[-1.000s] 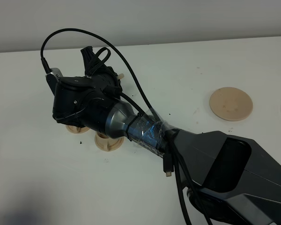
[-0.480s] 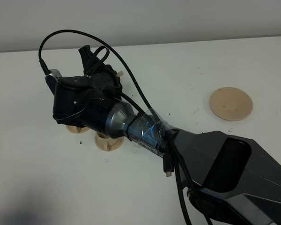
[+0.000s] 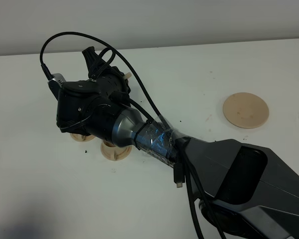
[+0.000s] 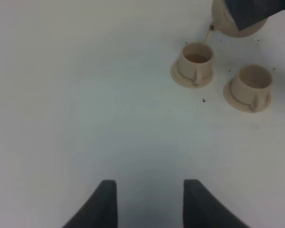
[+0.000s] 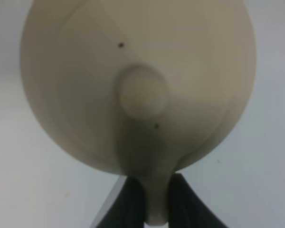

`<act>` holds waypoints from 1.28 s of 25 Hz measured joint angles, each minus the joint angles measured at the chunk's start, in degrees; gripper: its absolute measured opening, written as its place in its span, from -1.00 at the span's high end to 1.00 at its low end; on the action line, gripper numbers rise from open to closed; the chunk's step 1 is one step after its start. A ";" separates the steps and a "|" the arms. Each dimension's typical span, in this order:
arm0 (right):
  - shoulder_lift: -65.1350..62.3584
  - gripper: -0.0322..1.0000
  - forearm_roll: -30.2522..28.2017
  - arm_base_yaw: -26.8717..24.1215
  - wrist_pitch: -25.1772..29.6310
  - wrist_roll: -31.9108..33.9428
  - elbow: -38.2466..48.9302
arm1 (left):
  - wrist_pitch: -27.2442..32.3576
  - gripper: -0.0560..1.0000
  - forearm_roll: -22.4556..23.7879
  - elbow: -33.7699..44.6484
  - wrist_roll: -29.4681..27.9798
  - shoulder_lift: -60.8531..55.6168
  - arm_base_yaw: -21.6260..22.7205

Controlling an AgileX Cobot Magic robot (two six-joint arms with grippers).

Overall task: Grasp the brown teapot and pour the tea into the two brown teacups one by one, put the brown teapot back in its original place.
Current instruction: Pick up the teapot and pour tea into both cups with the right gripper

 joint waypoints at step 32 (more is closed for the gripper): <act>0.00 0.69 -1.06 0.59 -0.32 -1.81 0.00 | 0.00 0.18 0.00 0.00 0.00 0.00 0.00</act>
